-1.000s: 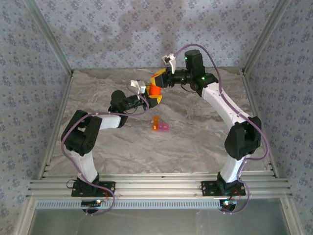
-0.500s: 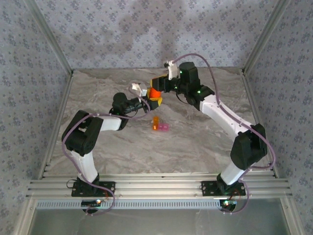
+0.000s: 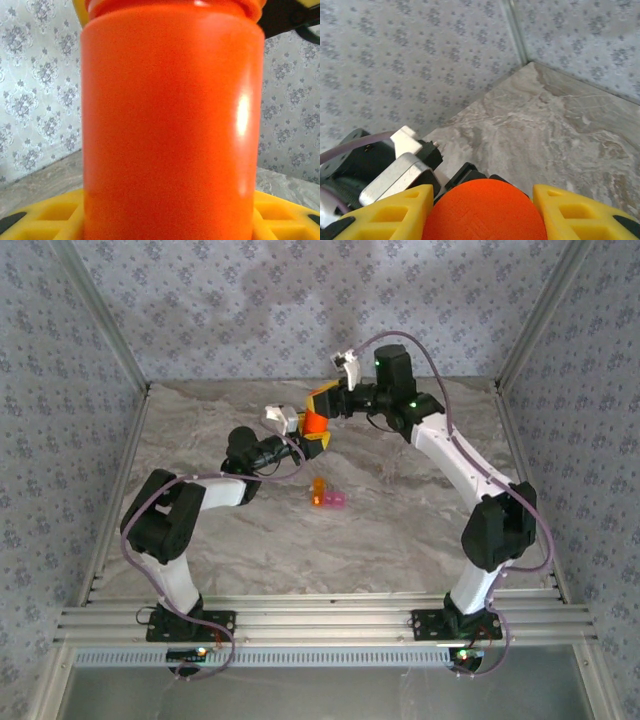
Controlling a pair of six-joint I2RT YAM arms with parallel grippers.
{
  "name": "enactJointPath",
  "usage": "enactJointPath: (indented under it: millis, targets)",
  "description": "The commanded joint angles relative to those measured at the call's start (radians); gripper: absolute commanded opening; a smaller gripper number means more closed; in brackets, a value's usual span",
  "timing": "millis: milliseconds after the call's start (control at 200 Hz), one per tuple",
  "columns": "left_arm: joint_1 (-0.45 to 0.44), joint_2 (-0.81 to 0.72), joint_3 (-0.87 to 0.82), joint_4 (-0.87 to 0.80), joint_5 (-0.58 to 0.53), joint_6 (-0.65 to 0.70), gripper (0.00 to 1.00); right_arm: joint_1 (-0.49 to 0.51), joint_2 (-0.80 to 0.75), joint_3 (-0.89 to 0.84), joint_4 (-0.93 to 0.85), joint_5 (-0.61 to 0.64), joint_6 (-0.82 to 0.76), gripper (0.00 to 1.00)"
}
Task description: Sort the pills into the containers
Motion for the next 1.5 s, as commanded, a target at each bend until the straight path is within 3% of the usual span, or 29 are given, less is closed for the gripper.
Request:
enactJointPath:
  millis: [0, 170, 445, 685, 870, 1229, 1494]
  targets:
    - [0.016, -0.023, 0.004, 0.065, 0.010, -0.024, 0.00, -0.070, 0.011, 0.076, 0.024, -0.193, -0.065, 0.06]
    - [0.017, -0.017, 0.011, 0.054, 0.029, -0.029, 0.00, -0.077, 0.037, 0.185, -0.074, -0.254, -0.123, 0.06]
    - [0.017, -0.015, 0.022, 0.038, 0.053, -0.029, 0.00, -0.062, 0.056, 0.259, -0.101, -0.223, -0.123, 0.06]
    - [0.019, -0.014, 0.022, 0.046, 0.053, -0.043, 0.00, -0.059, -0.010, 0.087, 0.108, -0.046, 0.043, 0.07]
    - [0.020, -0.014, 0.020, 0.063, 0.054, -0.056, 0.00, -0.058, -0.036, -0.030, 0.230, 0.018, 0.164, 0.07]
    - [0.022, -0.015, 0.017, 0.069, 0.048, -0.062, 0.00, -0.051, -0.054, -0.170, 0.444, 0.007, 0.353, 0.06]
    - [0.022, -0.013, 0.016, 0.067, 0.047, -0.062, 0.00, -0.036, -0.066, -0.190, 0.473, -0.009, 0.385, 0.05]
